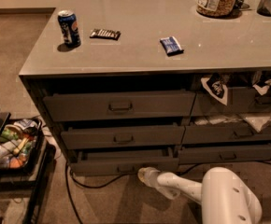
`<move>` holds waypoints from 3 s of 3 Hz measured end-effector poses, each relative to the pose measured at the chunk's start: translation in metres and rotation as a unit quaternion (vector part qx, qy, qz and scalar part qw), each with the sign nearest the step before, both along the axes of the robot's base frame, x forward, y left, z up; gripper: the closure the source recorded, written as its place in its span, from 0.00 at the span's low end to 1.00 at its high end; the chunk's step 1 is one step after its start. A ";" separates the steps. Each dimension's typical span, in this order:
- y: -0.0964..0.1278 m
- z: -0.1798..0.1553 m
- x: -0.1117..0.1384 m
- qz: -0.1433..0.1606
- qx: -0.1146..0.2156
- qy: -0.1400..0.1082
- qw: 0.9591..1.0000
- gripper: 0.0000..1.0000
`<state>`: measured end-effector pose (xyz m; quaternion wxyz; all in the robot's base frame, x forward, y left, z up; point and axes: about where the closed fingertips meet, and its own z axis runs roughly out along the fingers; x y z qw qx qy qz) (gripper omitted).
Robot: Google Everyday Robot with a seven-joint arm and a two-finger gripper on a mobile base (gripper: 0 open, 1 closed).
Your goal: Close bottom drawer
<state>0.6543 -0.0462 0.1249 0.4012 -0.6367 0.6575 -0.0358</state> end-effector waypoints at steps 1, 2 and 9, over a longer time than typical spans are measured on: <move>0.001 0.000 0.025 0.005 -0.004 -0.012 1.000 1.00; 0.001 0.004 0.053 0.012 -0.005 -0.029 0.999 1.00; -0.046 0.116 -0.083 -0.110 -0.049 -0.058 0.991 1.00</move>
Offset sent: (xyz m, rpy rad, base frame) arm 0.1819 -0.0016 0.0148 0.0069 -0.2016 0.0706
